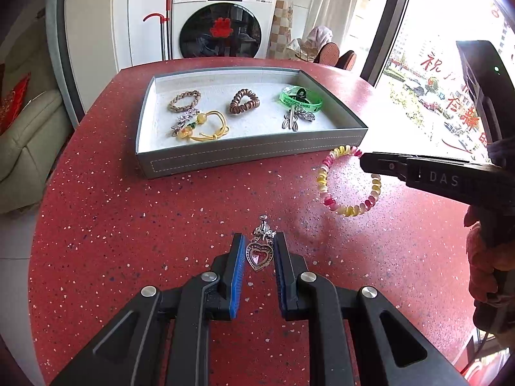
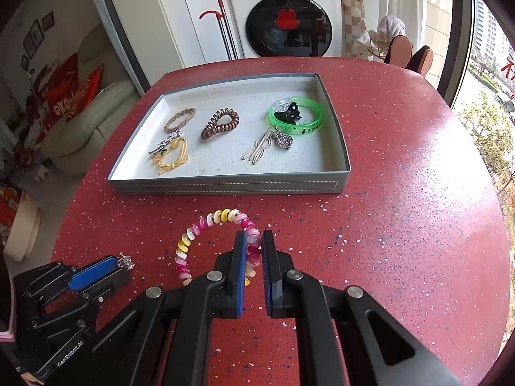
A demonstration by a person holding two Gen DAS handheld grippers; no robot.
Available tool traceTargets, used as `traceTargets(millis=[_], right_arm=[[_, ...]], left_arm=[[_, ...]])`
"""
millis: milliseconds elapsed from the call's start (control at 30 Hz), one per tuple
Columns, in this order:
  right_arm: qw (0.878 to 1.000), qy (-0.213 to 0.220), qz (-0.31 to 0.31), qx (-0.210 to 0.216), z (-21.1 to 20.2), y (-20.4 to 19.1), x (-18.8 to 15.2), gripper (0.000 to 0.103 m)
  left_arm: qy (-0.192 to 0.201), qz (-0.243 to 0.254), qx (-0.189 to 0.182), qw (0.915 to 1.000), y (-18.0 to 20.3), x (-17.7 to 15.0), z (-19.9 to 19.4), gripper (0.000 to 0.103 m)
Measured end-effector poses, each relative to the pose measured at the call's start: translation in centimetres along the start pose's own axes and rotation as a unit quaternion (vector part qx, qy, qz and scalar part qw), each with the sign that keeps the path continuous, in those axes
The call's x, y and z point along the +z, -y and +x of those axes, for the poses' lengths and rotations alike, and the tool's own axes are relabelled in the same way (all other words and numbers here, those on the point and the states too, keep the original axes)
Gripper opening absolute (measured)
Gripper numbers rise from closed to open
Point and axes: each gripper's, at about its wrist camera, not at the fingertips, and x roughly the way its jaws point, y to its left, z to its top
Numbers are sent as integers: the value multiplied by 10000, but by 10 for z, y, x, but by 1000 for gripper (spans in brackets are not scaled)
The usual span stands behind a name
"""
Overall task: Organize jewelry
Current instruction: 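Carry both items into the tray and open both tools to release them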
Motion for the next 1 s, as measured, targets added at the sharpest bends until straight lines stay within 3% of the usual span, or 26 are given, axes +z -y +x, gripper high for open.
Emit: traceTargets(millis=[1000], right_arm=[[9983,375,442,80,-20,17,30,10]], left_arm=[[427,30,152,9990,-22,54,-3,35]])
